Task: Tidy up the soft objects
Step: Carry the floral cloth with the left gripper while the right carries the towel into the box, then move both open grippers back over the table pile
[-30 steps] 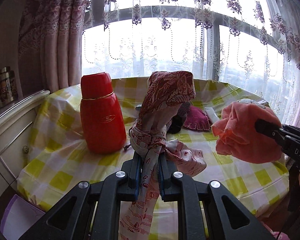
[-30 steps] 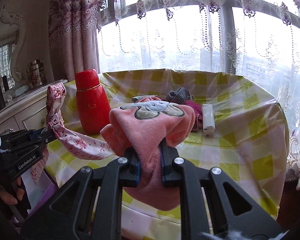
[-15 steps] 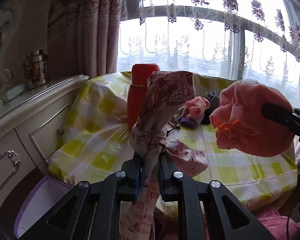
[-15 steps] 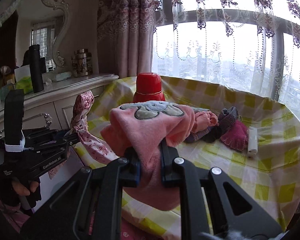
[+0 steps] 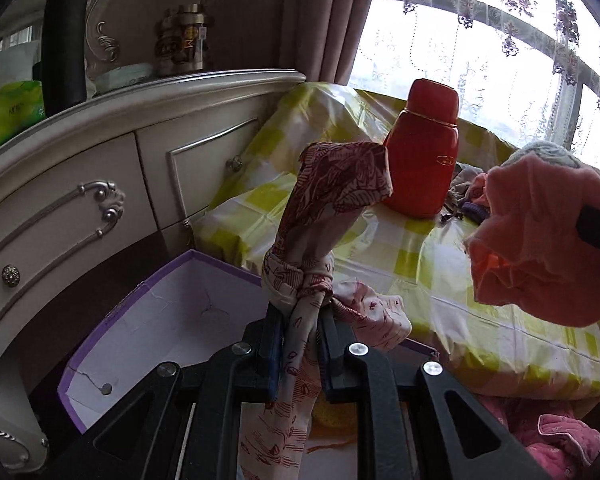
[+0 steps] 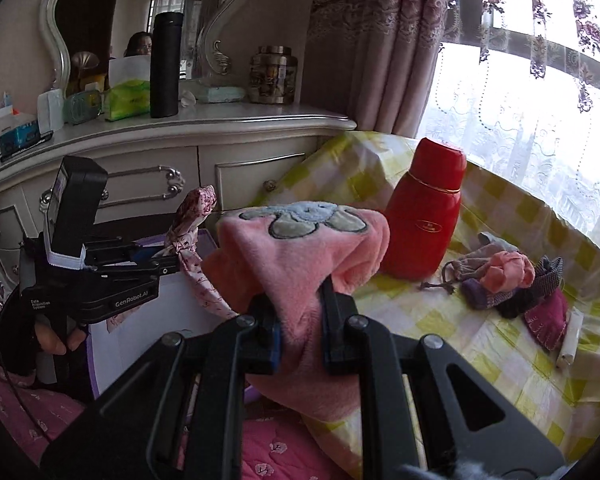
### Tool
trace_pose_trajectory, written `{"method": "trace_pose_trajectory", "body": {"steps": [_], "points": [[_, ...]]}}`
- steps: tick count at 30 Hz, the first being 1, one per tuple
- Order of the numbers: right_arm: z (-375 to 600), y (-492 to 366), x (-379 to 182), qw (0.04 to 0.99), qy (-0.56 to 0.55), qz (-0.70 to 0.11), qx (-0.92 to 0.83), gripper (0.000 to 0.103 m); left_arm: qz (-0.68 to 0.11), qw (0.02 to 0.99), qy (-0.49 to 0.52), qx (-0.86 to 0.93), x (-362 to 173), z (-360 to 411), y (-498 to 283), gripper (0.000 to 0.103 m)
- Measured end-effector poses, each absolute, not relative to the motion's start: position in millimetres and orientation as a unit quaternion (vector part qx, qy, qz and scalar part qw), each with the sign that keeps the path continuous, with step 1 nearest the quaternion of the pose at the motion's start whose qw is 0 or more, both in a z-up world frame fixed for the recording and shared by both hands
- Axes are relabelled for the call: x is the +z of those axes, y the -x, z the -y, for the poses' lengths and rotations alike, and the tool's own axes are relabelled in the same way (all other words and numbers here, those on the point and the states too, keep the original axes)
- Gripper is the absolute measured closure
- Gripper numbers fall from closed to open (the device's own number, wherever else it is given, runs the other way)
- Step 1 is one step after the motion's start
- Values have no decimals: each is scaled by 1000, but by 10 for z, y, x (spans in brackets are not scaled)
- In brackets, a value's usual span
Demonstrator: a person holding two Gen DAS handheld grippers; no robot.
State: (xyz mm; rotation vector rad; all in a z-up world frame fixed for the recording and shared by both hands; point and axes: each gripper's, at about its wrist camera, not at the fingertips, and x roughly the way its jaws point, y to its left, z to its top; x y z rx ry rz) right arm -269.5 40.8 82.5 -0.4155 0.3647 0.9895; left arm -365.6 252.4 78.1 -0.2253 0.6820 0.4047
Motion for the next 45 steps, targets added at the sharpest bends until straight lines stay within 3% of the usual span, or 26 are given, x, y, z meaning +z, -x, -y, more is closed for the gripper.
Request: {"method": "trace_pose_trajectory", "body": {"steps": [18, 20, 21, 24, 25, 27, 38, 45], "points": [[-1322, 3265, 184, 729, 327, -214, 562, 86, -382, 867, 163, 275, 267, -3152, 4003, 86], [-1357, 3251, 134, 718, 328, -230, 569, 85, -388, 861, 169, 282, 227, -3196, 4016, 79], [-1371, 3242, 99, 713, 330, -240, 570, 83, -395, 856, 173, 287, 206, -3220, 4010, 69], [-1359, 3219, 40, 706, 321, -258, 576, 61, -407, 843, 181, 301, 150, -3275, 4011, 37], [-1333, 3211, 43, 706, 314, -260, 580, 48, -406, 842, 181, 305, 147, -3277, 4019, 31], [-1271, 3190, 76, 711, 300, -257, 582, 40, -405, 843, 178, 306, 153, -3270, 4024, 27], [-559, 2410, 232, 802, 208, -270, 491, 35, -444, 855, 60, 259, 269, -2789, 3467, 26], [570, 1396, -11, 872, 84, -344, 339, 32, -480, 876, -1, 37, 333, -1776, 2541, 23]]}}
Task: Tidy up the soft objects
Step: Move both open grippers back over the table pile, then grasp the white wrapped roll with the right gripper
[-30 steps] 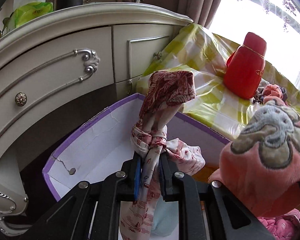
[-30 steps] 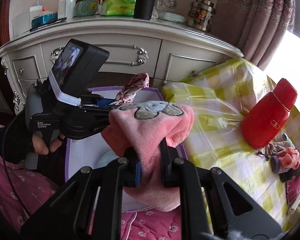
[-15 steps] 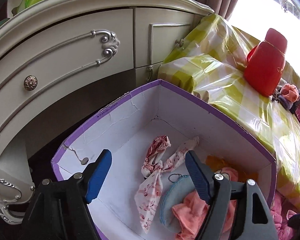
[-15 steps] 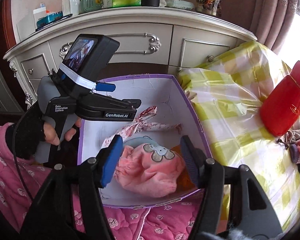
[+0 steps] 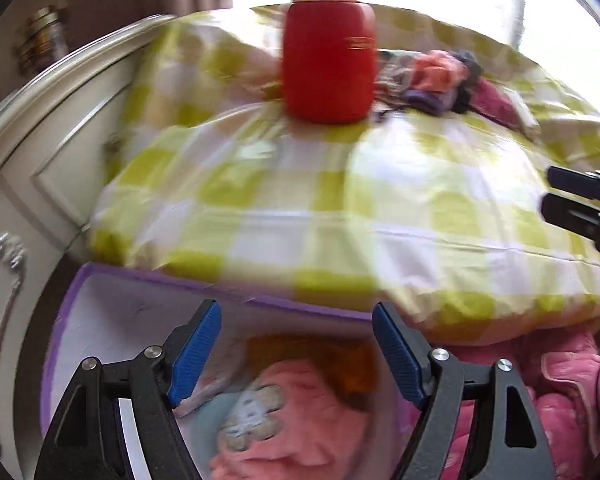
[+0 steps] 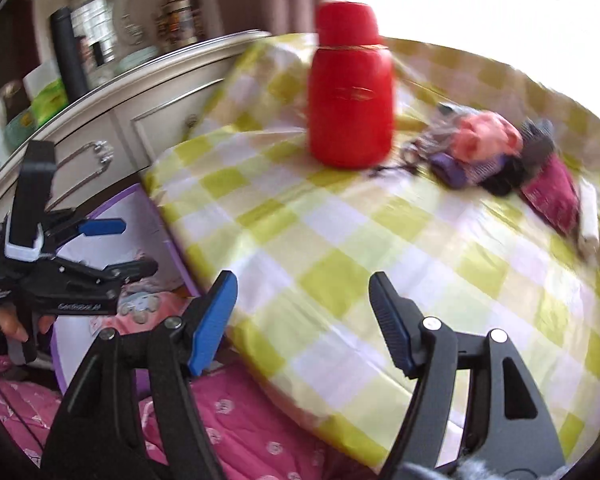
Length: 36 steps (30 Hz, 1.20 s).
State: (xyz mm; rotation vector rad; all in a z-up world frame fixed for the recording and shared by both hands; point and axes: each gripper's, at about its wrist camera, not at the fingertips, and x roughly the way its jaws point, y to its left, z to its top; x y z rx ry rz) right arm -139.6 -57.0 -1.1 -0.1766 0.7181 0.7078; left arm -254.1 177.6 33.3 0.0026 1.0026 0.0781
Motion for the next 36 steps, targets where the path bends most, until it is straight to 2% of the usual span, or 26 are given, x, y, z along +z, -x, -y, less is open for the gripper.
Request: {"method": "trace_pose_trajectory", "body": {"steps": [4, 7, 10, 17, 22, 28, 29, 30, 31, 36], "points": [[1180, 942, -156, 896, 51, -364, 249, 31, -479, 874, -23, -76, 249, -1049, 1863, 22], [1573, 571, -194, 908, 21, -370, 195, 31, -452, 886, -53, -91, 162, -579, 1349, 22], [1856, 192, -171, 915, -3, -370, 162, 31, -422, 903, -33, -81, 115, -326, 921, 22], [2317, -841, -100, 932, -44, -350, 81, 28, -436, 898, 33, -58, -118, -310, 359, 22], [2275, -1472, -248, 915, 25, -402, 12, 28, -428, 897, 79, -76, -126, -445, 413, 16], [2047, -1778, -283, 916, 72, -394, 13, 28, -424, 897, 92, -83, -130, -444, 395, 12], [2038, -1790, -275, 917, 73, -391, 17, 31, -425, 897, 91, -83, -129, -441, 396, 11], [2047, -1779, -266, 918, 71, -390, 23, 41, -425, 897, 90, -82, -128, -433, 399, 11], [2079, -1744, -261, 916, 64, -395, 21, 60, -425, 897, 90, -82, -129, -429, 402, 11], [2278, -940, -163, 912, -25, -390, 122, 61, -426, 897, 90, -80, -128, -433, 377, 11]]}}
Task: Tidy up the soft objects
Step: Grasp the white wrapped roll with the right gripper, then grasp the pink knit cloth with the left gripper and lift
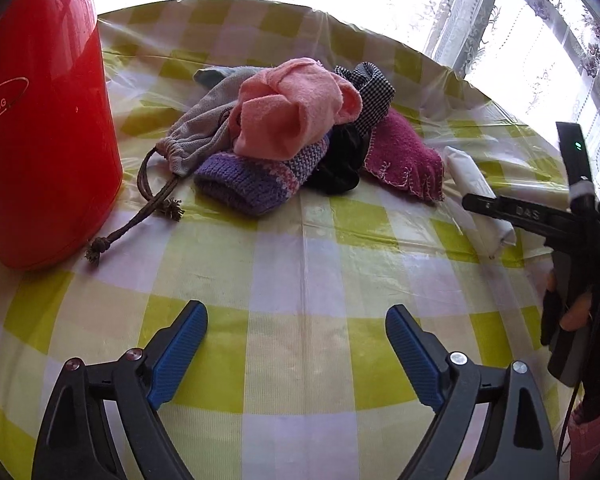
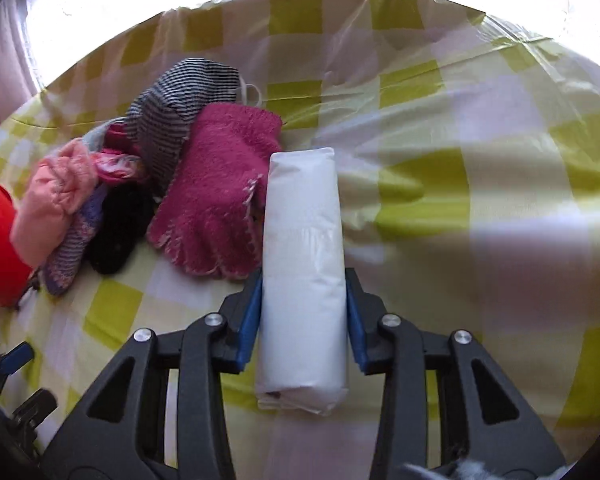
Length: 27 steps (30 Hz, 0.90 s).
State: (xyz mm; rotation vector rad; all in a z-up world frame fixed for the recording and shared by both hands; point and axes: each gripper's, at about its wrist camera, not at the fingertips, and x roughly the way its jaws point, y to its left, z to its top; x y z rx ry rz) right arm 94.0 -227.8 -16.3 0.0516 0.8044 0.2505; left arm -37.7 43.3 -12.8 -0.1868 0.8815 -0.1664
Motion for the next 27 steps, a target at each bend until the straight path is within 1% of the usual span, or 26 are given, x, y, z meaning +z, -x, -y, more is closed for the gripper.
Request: {"method": "trace_pose_trajectory", "body": {"steps": [3, 6, 8, 14, 17, 22, 25, 27], "points": [[2317, -396, -235, 908, -7, -395, 139, 61, -426, 897, 88, -80, -128, -427, 374, 11], [2378, -139, -373, 904, 10, -405, 139, 60, -429, 896, 82, -82, -131, -409, 363, 9], [2377, -144, -452, 903, 20, -405, 141, 57, -432, 895, 73, -81, -135, -379, 359, 7], [2223, -357, -493, 909, 45, -393, 134, 57, -442, 893, 47, -73, -145, -305, 350, 4], [2174, -285, -480, 911, 68, -389, 120, 59, -452, 888, 38, -69, -132, -287, 282, 4], [2238, -284, -485, 910, 58, -391, 123, 59, -425, 905, 17, -32, 120, -239, -160, 4], [2231, -265, -483, 911, 63, -390, 120, 59, -397, 917, -42, -4, 277, -84, -560, 4], [2247, -264, -483, 910, 60, -391, 122, 59, -399, 913, -84, 20, 283, 5, -850, 4]]}}
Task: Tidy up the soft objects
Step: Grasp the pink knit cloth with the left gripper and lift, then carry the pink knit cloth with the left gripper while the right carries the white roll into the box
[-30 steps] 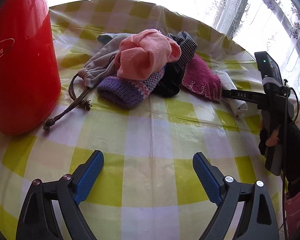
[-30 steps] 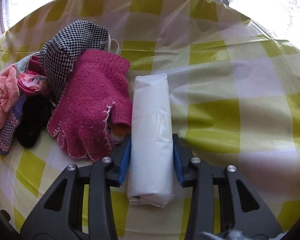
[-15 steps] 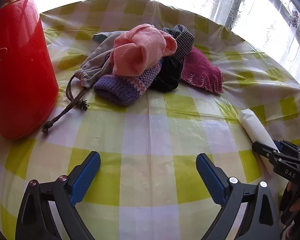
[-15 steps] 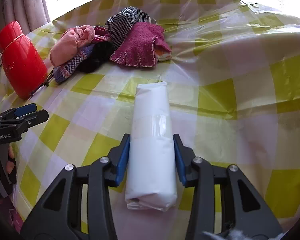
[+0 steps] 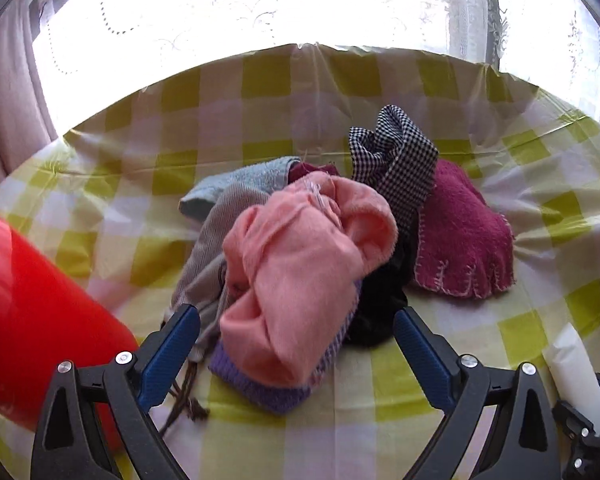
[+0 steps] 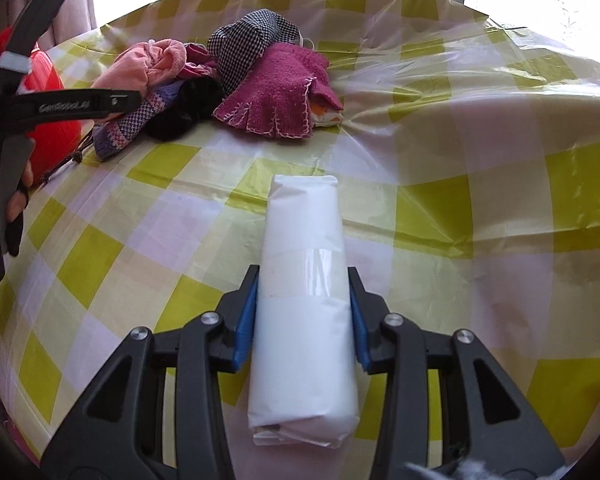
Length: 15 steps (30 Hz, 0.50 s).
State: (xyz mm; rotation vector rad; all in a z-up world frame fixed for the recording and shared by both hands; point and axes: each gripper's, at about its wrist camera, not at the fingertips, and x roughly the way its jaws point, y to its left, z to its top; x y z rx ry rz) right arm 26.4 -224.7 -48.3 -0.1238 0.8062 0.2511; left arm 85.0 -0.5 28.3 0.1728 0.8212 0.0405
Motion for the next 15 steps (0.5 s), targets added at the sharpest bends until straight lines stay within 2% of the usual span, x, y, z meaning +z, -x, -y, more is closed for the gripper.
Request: {"method": "trace_pose_trajectory", "body": {"steps": [1, 2, 3, 4, 6, 9, 15], "points": [[2250, -258, -483, 910, 59, -391, 122, 59, -407, 908, -96, 28, 256, 18, -979, 5], [2256, -256, -483, 910, 58, -391, 122, 59, -419, 903, -87, 25, 238, -11, -1060, 12], [2263, -250, -483, 910, 55, -391, 122, 59, -424, 904, -52, 8, 264, -95, -1047, 63], [2272, -253, -481, 910, 52, -392, 123, 59, -427, 904, -5, -11, 315, -173, -992, 82], [2286, -258, -480, 910, 47, -392, 125, 59, -371, 926, 56, -47, 515, -256, -632, 82], [2275, -253, -479, 910, 48, -392, 123, 59, -334, 939, 39, -79, 646, -195, 23, 82], [2268, -248, -477, 911, 50, -392, 121, 59, -390, 915, 7, -102, 326, -273, 915, 82]]}}
